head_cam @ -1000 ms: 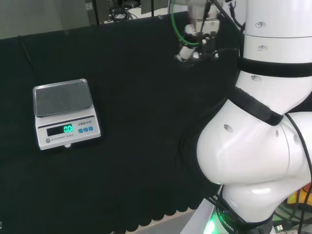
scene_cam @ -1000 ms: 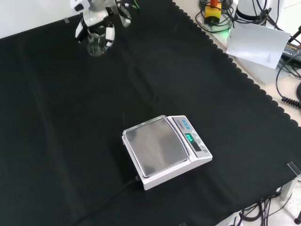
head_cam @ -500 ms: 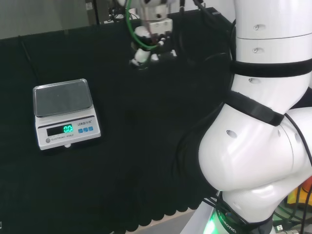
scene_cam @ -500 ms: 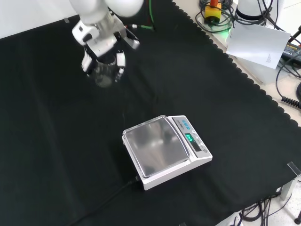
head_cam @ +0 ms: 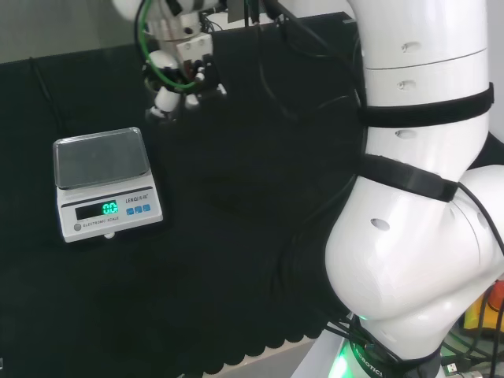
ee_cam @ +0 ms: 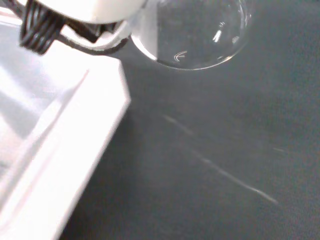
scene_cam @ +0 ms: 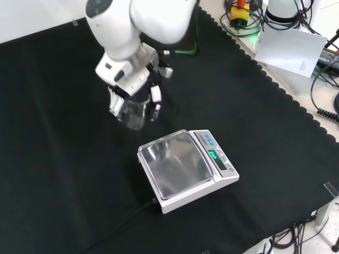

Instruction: Put the beaker on the electronic balance.

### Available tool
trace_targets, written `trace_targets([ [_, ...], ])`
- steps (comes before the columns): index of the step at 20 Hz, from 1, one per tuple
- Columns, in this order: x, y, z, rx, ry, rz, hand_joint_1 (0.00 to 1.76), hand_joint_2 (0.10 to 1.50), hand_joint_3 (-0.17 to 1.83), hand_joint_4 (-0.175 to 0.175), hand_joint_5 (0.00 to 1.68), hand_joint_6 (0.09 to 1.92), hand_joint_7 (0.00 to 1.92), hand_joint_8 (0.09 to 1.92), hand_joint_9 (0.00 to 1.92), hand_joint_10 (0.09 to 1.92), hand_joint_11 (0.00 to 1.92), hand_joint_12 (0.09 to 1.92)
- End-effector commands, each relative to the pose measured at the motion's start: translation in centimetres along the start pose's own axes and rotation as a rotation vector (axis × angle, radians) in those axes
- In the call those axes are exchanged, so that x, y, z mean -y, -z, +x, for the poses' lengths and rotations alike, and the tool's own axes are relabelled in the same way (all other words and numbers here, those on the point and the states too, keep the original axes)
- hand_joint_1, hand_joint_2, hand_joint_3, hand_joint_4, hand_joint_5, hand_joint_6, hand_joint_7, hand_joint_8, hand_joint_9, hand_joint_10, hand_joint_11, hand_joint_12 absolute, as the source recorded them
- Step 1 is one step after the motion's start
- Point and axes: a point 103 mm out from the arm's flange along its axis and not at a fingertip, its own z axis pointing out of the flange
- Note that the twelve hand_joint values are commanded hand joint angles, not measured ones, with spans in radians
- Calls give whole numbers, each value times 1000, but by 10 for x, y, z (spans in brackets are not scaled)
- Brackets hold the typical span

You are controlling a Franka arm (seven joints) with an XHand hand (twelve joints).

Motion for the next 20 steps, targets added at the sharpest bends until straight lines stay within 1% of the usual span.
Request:
trace_targets([
  [1,-6,-9,65,23,137,29,1221,714,915,22,953,1292,924,1452,1223,1205,1348,799],
  [5,-4,-12,87,31,201,44,1221,713,916,22,955,1290,923,1455,1225,1206,1348,800],
  [8,-2,-17,100,31,235,55,1221,713,917,21,956,1288,923,1456,1227,1206,1347,801],
  [13,-6,-27,109,21,256,79,1221,711,919,21,957,1288,924,1456,1229,1206,1346,802],
  [17,-13,-36,109,16,252,100,1222,710,921,21,957,1288,926,1454,1230,1206,1345,803],
  [20,-16,-40,111,24,259,120,1223,704,925,20,960,1281,935,1444,1230,1200,1340,808],
])
